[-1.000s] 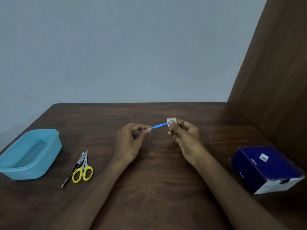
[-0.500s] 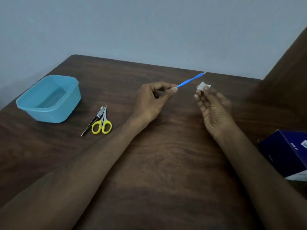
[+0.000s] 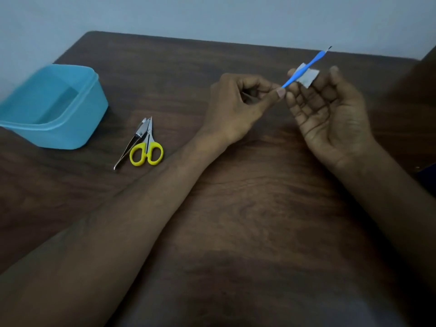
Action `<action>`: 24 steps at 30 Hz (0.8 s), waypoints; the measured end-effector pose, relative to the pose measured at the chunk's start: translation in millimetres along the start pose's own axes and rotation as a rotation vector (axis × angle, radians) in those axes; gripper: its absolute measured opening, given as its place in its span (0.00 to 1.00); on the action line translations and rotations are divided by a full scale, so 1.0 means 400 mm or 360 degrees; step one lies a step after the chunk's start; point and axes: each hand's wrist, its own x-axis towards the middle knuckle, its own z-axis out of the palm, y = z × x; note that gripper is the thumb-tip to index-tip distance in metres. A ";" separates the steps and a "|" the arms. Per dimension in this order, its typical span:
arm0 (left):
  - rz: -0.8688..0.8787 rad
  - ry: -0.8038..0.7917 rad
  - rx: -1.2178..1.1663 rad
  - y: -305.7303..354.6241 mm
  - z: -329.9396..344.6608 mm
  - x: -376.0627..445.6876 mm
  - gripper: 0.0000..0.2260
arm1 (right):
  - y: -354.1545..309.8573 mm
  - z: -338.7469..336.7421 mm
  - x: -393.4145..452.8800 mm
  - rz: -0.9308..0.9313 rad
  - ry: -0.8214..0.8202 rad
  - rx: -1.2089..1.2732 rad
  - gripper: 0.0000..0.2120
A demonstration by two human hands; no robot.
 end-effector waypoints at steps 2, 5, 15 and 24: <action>-0.0016 0.0006 0.0000 -0.003 -0.002 0.000 0.04 | 0.005 0.000 0.002 0.0021 -0.0004 -0.0008 0.16; -0.0026 -0.0021 0.0005 -0.007 -0.002 -0.002 0.03 | 0.012 -0.005 0.014 -0.0030 -0.0060 -0.0154 0.04; -0.0057 -0.0109 -0.0020 -0.022 0.001 0.001 0.04 | 0.024 -0.014 0.015 -0.0156 -0.0030 -0.0383 0.02; -0.0063 -0.0134 -0.0051 -0.016 0.003 -0.003 0.05 | 0.026 -0.012 0.008 -0.0183 0.0047 -0.0459 0.03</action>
